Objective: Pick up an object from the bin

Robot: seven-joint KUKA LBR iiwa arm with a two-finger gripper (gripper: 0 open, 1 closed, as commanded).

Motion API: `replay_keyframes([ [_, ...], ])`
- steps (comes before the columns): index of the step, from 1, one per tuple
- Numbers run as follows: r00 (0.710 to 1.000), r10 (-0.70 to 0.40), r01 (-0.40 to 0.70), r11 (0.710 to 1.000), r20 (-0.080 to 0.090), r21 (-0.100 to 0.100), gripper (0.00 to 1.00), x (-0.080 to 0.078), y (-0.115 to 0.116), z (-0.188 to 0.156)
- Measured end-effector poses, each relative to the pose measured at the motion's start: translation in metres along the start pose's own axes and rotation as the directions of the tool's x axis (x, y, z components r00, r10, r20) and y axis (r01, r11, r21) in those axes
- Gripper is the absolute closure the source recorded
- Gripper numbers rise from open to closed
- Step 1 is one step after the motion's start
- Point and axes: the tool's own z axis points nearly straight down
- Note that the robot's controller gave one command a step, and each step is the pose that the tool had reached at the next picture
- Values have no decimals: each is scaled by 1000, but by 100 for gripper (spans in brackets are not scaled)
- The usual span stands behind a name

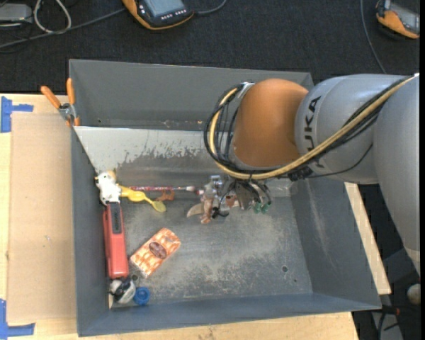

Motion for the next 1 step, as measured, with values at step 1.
replay_keyframes([
  [1, 996, -85, 85, 996, -1, 0, 100, 8, -11, -82],
])
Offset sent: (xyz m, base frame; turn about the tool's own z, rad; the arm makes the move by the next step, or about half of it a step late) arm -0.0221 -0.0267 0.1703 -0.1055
